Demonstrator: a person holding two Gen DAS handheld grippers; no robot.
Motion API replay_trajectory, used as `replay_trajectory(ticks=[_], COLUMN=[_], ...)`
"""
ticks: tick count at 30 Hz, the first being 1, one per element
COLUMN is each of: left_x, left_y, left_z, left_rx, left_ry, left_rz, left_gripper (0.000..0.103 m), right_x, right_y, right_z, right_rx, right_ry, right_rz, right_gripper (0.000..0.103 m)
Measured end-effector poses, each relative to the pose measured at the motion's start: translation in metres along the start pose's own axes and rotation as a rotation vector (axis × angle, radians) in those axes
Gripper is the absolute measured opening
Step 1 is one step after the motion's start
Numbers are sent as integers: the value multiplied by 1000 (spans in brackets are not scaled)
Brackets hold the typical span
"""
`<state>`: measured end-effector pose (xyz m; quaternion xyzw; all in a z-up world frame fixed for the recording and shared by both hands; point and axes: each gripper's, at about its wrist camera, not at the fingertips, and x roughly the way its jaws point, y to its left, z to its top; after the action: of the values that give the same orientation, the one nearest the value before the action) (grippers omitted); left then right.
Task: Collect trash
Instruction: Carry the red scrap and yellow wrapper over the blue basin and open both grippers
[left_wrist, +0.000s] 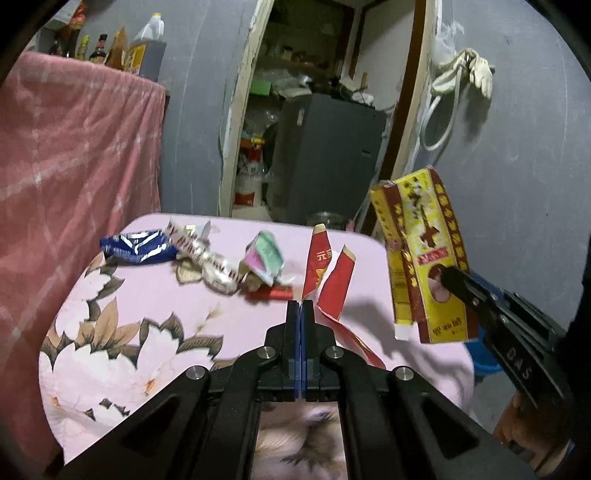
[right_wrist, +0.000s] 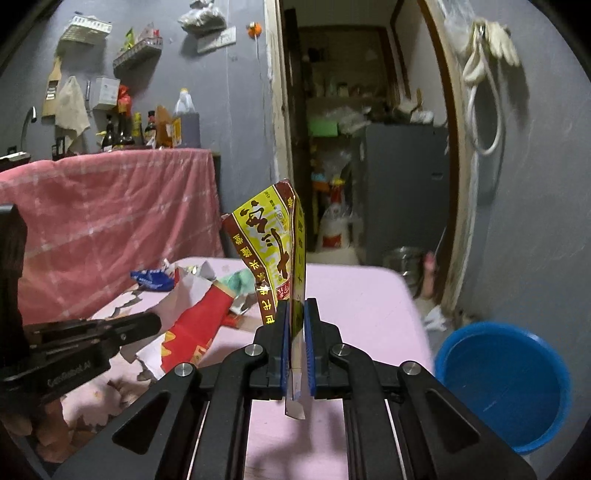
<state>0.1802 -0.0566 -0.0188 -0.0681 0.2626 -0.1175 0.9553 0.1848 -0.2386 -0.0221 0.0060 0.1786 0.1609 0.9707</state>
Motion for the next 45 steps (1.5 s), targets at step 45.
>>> replay_trajectory(ticks=[45], left_x=[186], left_y=[-255], left_z=[-2], left_rx=[131], left_ry=[162], left_rz=[-238], left_gripper=[0], right_x=[-80], right_y=[-255], right_z=[-37], right_rx=[313], right_ry=[-40], right_rz=[-506], right_gripper=[10])
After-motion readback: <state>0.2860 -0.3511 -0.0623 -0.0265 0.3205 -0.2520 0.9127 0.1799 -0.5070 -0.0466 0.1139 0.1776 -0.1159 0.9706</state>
